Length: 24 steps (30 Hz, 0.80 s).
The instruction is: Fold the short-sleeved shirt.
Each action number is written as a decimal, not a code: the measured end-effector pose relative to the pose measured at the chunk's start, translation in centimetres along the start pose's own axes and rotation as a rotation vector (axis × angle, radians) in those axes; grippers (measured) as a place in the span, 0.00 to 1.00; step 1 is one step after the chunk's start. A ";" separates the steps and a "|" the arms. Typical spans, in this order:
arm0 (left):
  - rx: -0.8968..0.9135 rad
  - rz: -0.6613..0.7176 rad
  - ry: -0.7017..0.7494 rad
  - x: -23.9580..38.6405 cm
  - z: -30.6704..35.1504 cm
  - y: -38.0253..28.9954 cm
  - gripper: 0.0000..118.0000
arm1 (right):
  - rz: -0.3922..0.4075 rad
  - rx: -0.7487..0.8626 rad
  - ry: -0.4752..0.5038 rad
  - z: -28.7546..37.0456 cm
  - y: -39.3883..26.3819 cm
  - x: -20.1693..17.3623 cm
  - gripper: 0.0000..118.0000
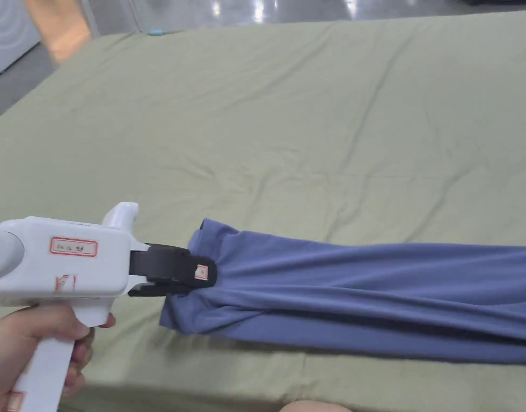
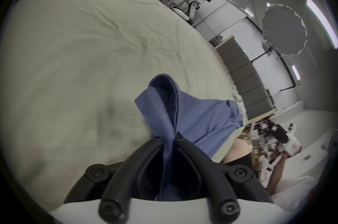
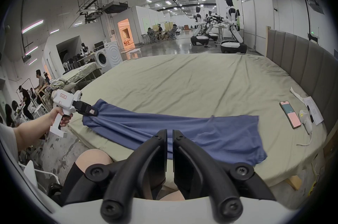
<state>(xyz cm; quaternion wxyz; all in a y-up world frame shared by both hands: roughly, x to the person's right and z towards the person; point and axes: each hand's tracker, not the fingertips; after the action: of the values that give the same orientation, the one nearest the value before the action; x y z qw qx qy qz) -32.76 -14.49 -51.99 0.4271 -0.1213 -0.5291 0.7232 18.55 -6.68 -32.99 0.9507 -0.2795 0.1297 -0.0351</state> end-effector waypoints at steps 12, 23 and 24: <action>-0.045 -0.019 0.552 8.0 -2.4 0.9 0.02 | -0.024 0.061 0.066 2.5 -0.8 1.9 0.07; -0.135 -0.186 0.268 -0.2 -18.2 -9.2 0.02 | -0.087 0.125 0.087 7.1 -4.3 6.2 0.07; -0.148 -0.193 0.268 -2.3 -18.9 -9.8 0.02 | -0.100 0.129 0.087 7.5 -4.7 6.6 0.07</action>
<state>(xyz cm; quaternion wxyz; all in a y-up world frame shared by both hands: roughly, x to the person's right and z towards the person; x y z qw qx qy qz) -14.76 -2.98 -51.90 0.5511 -0.1962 -0.5285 0.6152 26.95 -7.70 -25.89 0.9573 -0.2219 0.1540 -0.1029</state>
